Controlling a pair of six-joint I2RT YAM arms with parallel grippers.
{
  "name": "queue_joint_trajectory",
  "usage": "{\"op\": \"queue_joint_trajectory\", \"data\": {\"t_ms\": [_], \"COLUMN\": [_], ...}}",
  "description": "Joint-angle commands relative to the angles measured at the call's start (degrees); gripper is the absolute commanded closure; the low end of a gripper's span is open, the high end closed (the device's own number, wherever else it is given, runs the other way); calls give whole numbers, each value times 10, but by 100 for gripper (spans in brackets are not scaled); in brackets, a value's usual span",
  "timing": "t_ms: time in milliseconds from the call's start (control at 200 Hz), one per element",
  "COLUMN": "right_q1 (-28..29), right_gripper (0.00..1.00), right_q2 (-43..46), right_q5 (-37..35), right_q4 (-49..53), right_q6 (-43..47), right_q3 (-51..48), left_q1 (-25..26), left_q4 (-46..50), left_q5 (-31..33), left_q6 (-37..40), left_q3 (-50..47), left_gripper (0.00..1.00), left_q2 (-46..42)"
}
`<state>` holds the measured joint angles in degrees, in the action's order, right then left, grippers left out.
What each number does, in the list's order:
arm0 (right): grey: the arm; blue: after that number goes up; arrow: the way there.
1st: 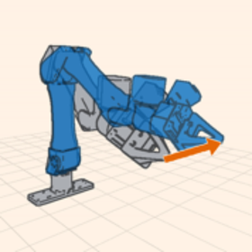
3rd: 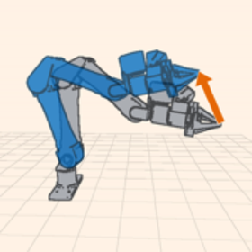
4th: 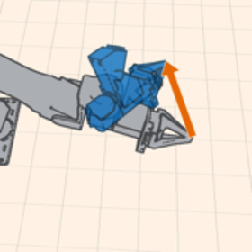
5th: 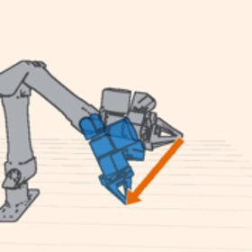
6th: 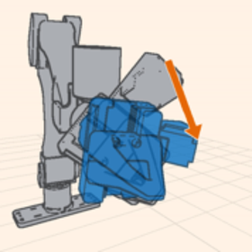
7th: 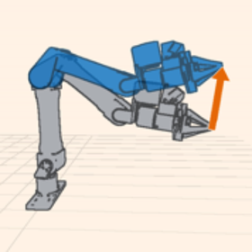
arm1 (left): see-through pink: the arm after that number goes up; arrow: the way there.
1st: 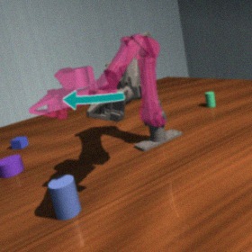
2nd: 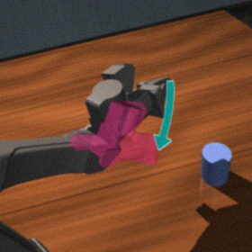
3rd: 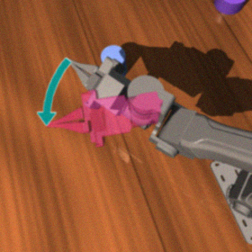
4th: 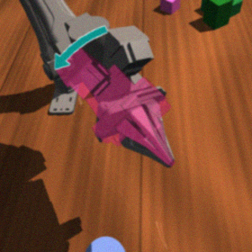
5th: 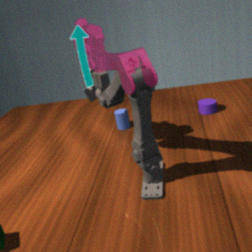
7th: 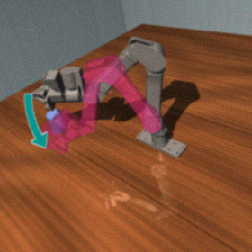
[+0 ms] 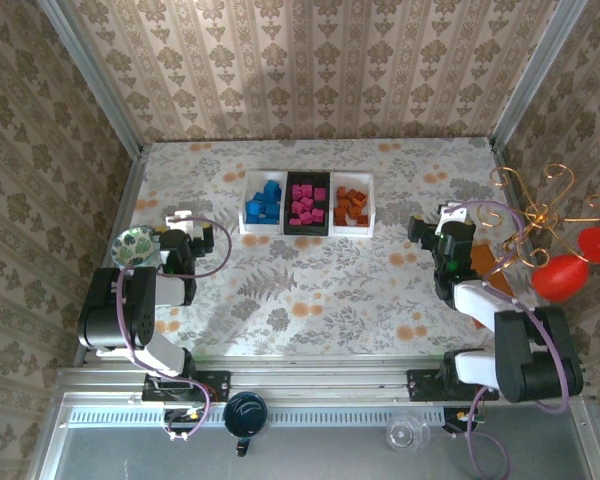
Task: Sort the legos into containers by color
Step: Reset both arms
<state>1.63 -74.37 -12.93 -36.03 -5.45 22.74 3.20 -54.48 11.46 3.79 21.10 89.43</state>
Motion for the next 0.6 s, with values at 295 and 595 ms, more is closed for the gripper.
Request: {"op": "queue_joint_trajectory", "data": {"t_ms": [295, 595], "right_q1": [-19, -4], "right_gripper": [0, 0], "right_q2": [-131, -130], "right_q5": [82, 44], "right_q4": [-151, -135], "right_q6": [16, 22], "right_q3": [-4, 1], "left_q1": [-1, 1], "left_q4": [-13, -15], "left_q5": [4, 5], "left_q6": [-9, -8], "left_q3": [1, 1], "left_gripper": [0, 0], "left_q2": [1, 1]}}
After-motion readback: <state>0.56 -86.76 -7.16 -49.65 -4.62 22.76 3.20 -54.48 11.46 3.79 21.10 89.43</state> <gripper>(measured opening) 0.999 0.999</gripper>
